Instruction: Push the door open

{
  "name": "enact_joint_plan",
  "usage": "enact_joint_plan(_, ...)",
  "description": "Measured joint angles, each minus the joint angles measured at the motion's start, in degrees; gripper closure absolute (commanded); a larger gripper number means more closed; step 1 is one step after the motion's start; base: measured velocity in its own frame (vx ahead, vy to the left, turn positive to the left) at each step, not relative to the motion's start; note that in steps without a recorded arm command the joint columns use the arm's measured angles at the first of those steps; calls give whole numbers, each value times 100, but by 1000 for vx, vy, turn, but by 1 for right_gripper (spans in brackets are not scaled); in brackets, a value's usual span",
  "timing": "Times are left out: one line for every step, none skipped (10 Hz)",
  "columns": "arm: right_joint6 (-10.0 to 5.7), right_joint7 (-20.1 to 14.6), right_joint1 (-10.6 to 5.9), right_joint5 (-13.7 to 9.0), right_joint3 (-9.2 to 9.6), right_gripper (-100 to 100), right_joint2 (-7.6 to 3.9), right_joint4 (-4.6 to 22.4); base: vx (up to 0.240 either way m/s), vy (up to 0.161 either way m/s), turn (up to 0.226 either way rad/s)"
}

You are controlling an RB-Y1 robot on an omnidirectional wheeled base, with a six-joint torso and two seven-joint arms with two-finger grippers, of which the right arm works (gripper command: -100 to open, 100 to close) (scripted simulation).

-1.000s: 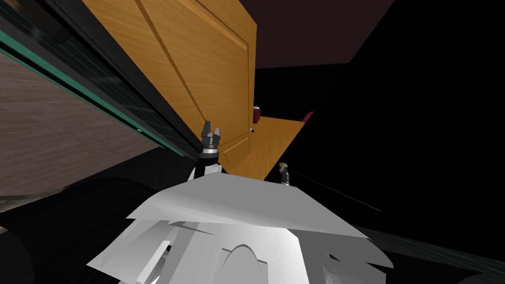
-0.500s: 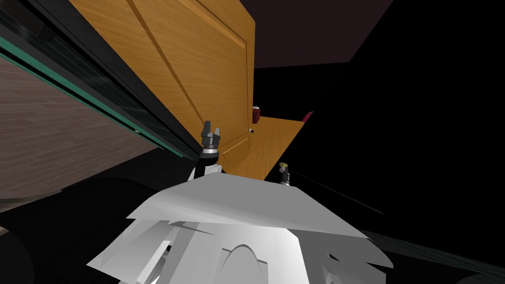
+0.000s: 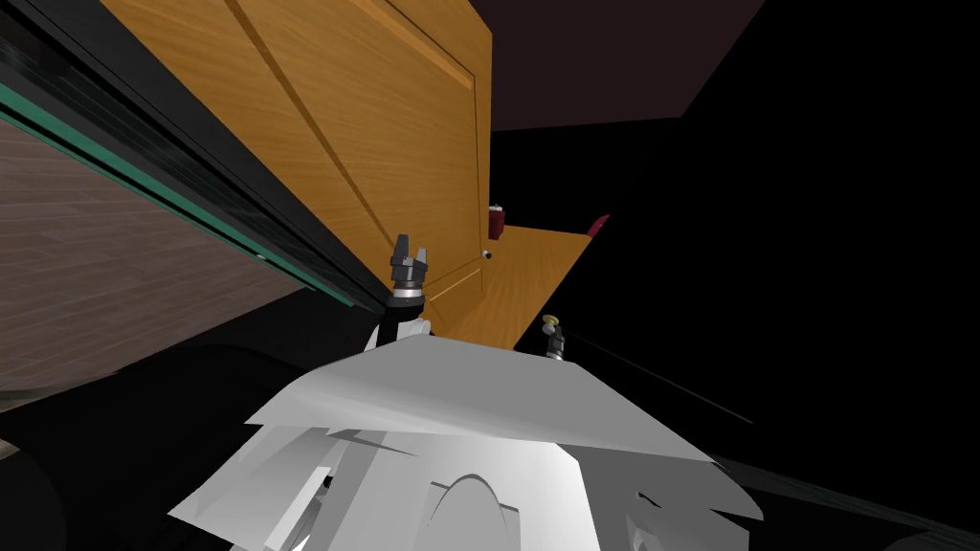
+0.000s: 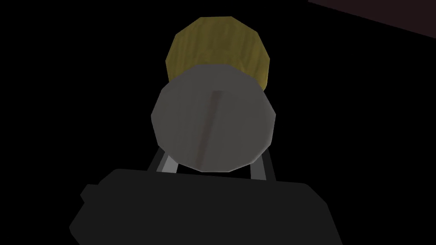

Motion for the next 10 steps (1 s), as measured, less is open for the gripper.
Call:
enact_joint_plan(3,-106,-18,-42,-3,100,0,2,38,-8,-2)
enact_joint_plan(-13,-252,-36,-104,11,100,-1,25,33,-3,0)
enact_joint_plan(-10,-352,-24,-142,17,100,-4,2,40,-3,-7)
enact_joint_plan(-25,-492,-55,-206,29,100,-5,42,68,-9,-5)
enact_joint_plan(-42,-650,-61,-294,49,100,-5,57,47,-8,2)
enact_joint_plan(-89,-803,-76,-328,64,100,-10,98,41,-7,-2)
enact_joint_plan(-106,-963,-105,-397,73,100,-11,122,34,-5,0)
enact_joint_plan(-92,-1069,-107,-439,72,100,-20,101,41,-2,1)
enact_joint_plan(-91,-1213,-96,-504,86,100,-31,80,58,-11,-9)
enact_joint_plan(-136,-1394,-158,-587,108,100,-25,175,38,-10,6)
